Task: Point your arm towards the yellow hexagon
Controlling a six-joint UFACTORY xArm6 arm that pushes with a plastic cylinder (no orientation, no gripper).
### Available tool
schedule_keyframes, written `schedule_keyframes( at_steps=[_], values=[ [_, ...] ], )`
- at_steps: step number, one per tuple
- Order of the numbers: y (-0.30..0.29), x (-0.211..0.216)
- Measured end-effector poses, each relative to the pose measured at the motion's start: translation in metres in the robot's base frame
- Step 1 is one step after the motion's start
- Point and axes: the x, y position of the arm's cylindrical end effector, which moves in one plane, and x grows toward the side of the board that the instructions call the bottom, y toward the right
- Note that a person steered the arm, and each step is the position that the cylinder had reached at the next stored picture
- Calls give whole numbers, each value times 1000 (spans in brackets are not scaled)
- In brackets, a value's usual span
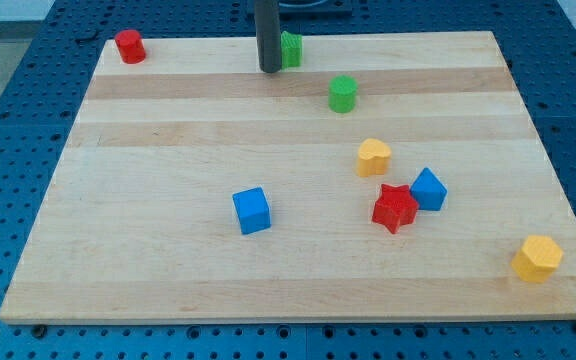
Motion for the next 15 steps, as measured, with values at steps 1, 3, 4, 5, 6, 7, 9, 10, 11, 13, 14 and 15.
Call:
schedule_keyframes(
  at_steps=[1,3,4,5,6,7,9,10,11,13,14,15],
  values=[
    [0,-12],
    [-12,24],
    [-13,38],
    [-21,46],
    [-42,89],
    [-43,143],
    [-41,151],
    [-41,174],
    [-79,193],
    [-121,283],
    [-119,298],
    [-119,298]
  ],
)
